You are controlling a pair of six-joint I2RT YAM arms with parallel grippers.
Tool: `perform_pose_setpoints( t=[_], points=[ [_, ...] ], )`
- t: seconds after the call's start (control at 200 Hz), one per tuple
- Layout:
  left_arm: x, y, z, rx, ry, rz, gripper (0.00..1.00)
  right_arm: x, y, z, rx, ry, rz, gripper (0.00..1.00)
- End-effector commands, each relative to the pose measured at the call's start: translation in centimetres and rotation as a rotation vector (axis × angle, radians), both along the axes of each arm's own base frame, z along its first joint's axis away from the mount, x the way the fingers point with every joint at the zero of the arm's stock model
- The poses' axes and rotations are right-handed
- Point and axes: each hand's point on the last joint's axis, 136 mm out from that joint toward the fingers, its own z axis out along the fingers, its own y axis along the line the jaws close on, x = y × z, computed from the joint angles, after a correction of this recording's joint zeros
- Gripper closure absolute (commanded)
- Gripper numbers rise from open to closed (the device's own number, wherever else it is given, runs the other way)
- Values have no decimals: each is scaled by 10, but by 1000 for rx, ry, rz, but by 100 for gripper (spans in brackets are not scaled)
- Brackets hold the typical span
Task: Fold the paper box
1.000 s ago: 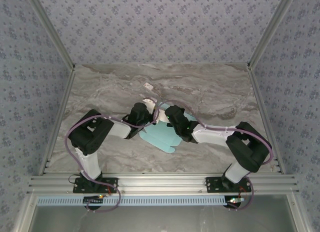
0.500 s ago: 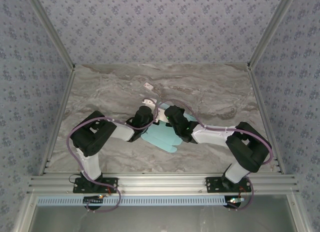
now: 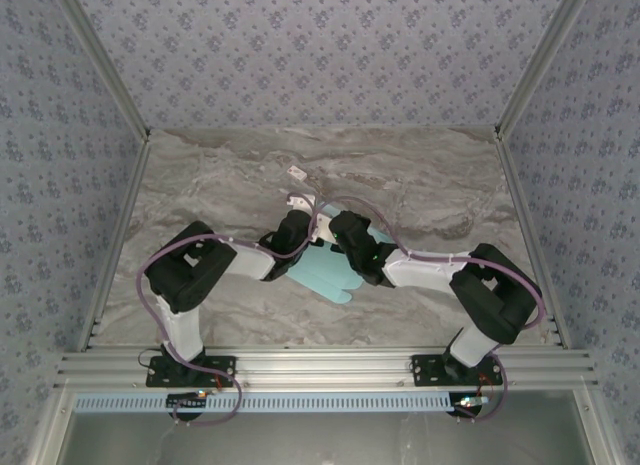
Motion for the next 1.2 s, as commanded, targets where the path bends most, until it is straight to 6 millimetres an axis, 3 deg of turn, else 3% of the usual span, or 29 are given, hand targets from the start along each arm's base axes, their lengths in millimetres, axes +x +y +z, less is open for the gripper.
perform_pose_setpoints(
  t=[0.0,0.29,0.555,0.825,0.999,1.194],
  points=[
    [46,84,-15,55,-18,461,94,-50,42,-24,53,142,191,100],
    [37,58,10,9,-86,250,87,-29,17,-17,65,122,86,100],
    [20,42,19,17,-93,72,59,-16,0,-11,34,115,21,100],
    [3,35,23,51,-81,-44,39,-13,-2,-8,24,113,8,100],
    [-6,32,20,73,-69,-110,33,-12,-3,-8,26,113,7,100],
    [-12,29,15,75,-45,-188,34,-11,-4,-5,30,109,6,100]
  ],
)
